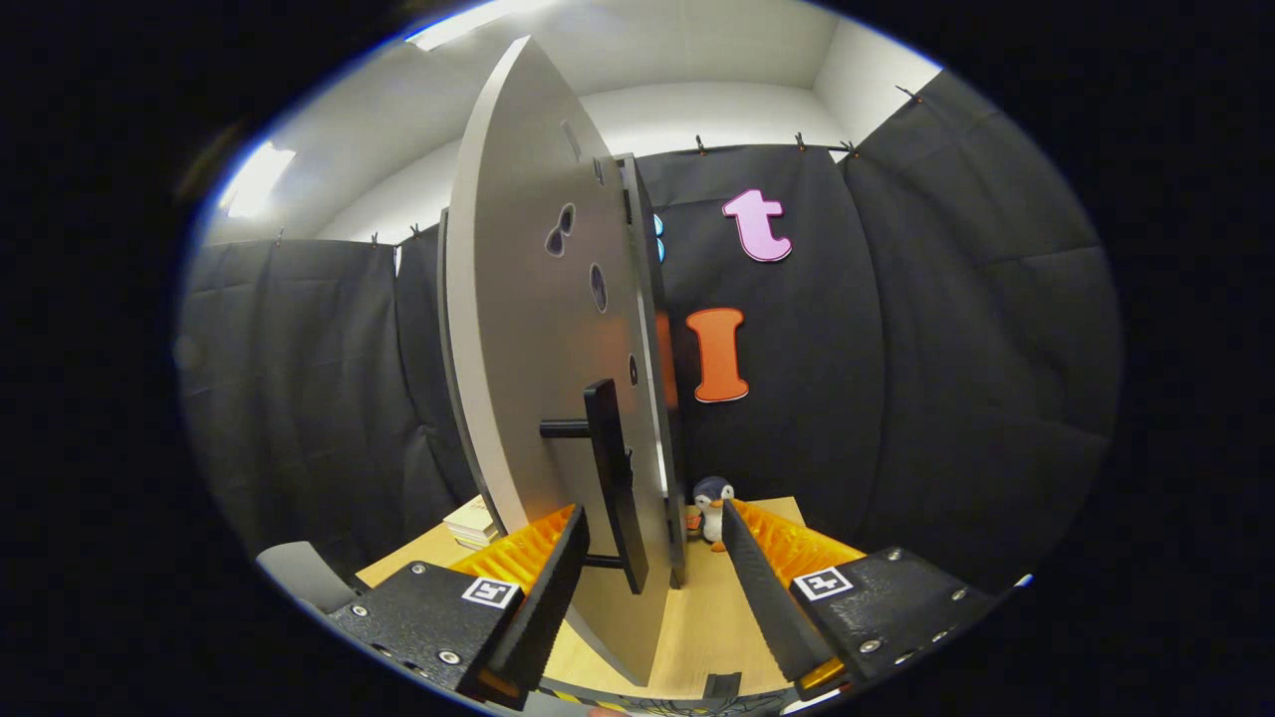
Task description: Open the shoe cabinet door, grab the shoes and put them into the shoe cabinet, then close the shoe cabinet door.
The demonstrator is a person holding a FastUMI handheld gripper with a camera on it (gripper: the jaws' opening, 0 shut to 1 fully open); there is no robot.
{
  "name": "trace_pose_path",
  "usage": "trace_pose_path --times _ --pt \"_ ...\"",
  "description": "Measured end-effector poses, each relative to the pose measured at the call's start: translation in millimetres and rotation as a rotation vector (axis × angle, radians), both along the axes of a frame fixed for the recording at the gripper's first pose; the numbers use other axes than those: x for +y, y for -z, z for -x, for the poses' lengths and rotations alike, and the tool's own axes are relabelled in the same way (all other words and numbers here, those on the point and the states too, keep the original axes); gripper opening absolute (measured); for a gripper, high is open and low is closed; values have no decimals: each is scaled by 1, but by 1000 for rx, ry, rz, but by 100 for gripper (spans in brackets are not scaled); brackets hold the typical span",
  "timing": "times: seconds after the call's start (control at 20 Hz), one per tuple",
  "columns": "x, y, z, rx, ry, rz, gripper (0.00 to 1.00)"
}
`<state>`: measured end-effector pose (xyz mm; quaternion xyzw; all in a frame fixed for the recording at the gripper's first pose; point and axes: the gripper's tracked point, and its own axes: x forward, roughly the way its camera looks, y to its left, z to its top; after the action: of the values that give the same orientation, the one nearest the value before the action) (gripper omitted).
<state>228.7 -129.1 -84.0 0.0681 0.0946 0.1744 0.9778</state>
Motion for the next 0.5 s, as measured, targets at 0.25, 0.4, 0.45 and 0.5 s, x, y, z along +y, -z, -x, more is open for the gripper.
trace_pose_path --times 0.25,0.4,0.45,0.5 --pt "22 -1 -6 22 1 -30 81" --pt "62 -5 2 13 4 -11 78" --pt "73 -4 8 9 7 1 78" --pt "84 -6 10 8 14 15 78"
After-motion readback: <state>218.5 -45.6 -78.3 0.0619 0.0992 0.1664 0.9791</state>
